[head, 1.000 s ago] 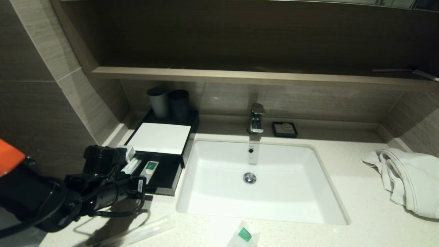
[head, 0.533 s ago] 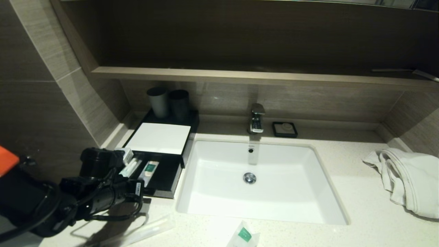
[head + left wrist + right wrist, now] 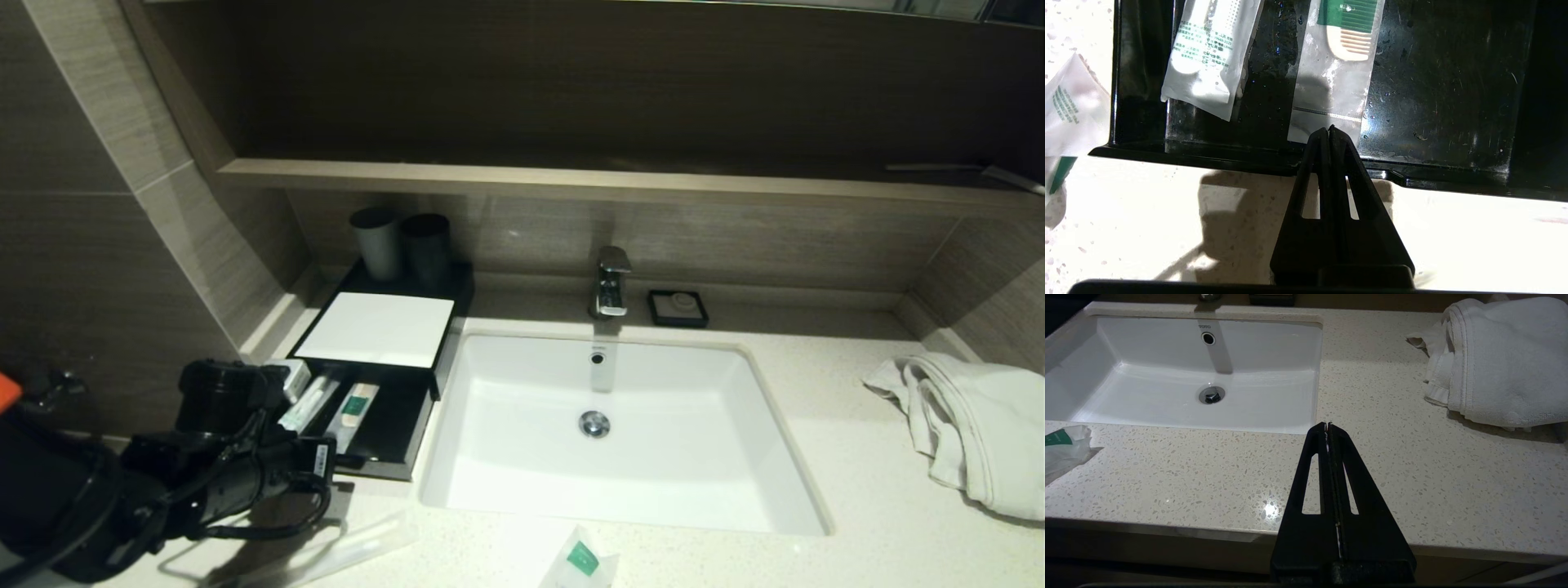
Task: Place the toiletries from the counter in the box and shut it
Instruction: Open the drawer
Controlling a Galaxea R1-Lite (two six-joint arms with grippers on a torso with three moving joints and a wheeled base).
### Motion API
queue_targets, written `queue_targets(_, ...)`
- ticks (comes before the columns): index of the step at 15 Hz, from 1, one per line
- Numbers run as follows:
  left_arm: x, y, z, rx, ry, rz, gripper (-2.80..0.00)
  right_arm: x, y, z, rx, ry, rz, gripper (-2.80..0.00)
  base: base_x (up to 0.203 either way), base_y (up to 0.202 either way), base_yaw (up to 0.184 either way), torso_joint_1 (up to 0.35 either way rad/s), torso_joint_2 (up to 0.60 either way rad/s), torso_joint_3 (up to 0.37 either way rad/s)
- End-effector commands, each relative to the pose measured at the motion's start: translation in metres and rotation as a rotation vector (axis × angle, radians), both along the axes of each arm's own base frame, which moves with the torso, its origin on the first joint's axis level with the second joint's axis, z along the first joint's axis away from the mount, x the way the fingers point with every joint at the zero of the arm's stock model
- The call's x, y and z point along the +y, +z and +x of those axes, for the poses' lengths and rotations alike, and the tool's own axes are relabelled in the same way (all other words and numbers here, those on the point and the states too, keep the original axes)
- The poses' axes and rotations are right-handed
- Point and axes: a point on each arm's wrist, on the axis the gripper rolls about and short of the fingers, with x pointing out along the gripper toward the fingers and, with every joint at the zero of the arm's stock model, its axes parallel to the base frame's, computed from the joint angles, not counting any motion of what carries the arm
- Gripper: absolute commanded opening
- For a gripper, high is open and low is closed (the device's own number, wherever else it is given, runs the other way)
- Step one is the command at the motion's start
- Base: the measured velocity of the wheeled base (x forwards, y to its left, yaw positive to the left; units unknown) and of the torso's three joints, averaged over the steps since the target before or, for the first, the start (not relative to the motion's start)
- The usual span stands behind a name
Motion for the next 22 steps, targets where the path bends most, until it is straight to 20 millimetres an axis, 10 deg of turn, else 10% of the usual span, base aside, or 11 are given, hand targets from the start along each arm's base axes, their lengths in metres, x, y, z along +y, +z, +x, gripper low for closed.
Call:
queue_targets(1, 0.0, 0.002, -0.002, -0.008, -0.002, -0.002, -2.8, 0.0, 0.0, 0.0, 0.0, 0.0, 0.0, -2.8, 0.0, 0.0, 0.0, 0.0, 0.0, 0.0)
queue_targets(14, 0.002, 0.032, -0.011, -0.114, 0.002, -0.027, -2.8, 0.0, 0.0, 0.0, 0.0, 0.0, 0.0, -2.8, 0.0, 0.0, 0.0, 0.0, 0.0, 0.0)
queue_targets(22, 0.018, 0.084, -0.057, -0.024, 0.003, 0.025, -2.8, 0.0, 0.0, 0.0, 0.0, 0.0, 0.0, -2.8, 0.0, 0.0, 0.0, 0.0, 0.0, 0.0)
